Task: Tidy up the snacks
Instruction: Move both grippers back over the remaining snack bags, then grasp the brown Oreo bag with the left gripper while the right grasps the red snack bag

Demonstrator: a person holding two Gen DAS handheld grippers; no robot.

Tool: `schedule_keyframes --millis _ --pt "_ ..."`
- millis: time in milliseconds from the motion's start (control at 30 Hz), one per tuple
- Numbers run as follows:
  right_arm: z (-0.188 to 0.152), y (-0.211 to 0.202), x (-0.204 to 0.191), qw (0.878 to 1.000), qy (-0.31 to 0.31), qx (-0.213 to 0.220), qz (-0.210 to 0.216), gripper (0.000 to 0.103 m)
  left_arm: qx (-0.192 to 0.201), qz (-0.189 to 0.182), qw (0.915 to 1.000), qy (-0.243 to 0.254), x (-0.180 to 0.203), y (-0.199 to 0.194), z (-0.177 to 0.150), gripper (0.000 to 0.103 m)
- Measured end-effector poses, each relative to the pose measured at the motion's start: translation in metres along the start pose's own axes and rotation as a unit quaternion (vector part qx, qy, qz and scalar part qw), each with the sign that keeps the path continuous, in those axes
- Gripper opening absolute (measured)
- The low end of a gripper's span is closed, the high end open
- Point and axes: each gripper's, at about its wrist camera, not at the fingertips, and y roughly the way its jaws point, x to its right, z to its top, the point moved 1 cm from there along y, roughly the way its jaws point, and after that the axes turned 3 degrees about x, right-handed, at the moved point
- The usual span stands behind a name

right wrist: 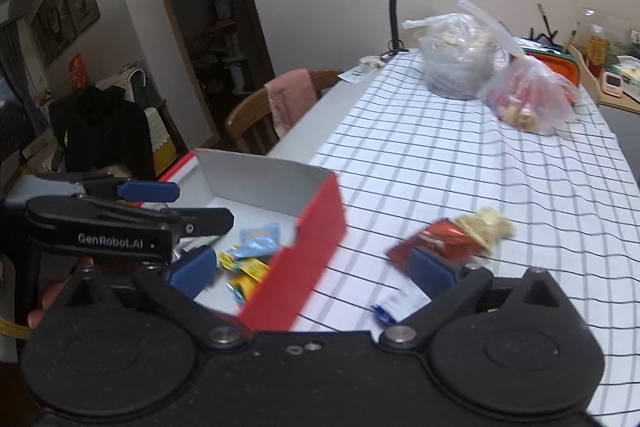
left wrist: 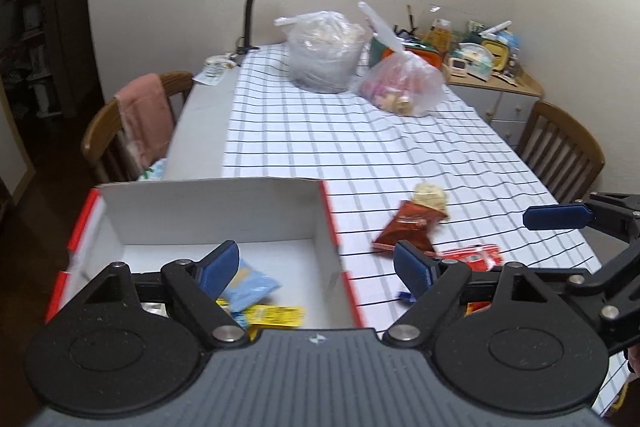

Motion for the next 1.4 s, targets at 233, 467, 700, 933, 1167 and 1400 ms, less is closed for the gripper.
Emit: schedule_keyframes --millis 233,467,700,933,1167,1400 --pt "-0.011 -0.023 0.061 0.999 0.007 -0.012 -0.045 0.103 -0.019 -0.025 0.9995 0.01 0.053 0.023 0.003 0.085" --pt "-0.019 -0.037 0.104 0.998 0.001 -0.026 -0.065 0.103 -0.051 -0.049 0.997 0.029 0.102 0.056 0.018 0.085" --pt "-0.023 -0.043 0.139 0.997 0.007 -0.035 -0.071 0.103 -0.113 -0.058 0.9916 0.025 0.125 0.109 0.039 0.085" --pt "-0.035 -0.024 0.154 0.995 0.033 -0.061 -0.07 0.103 -0.191 -0.059 0.9797 0.012 0.128 0.175 0.051 0.085" --pt "-0.048 0.019 0.149 0.99 0.057 -0.109 -0.068 0.103 -0.236 -0.036 0.971 0.009 0.123 0.222 0.046 0.085" --pt "-0.057 0.079 0.138 0.973 0.081 -0.183 -0.11 0.102 -0.272 -0.017 0.962 0.014 0.122 0.257 0.036 0.085"
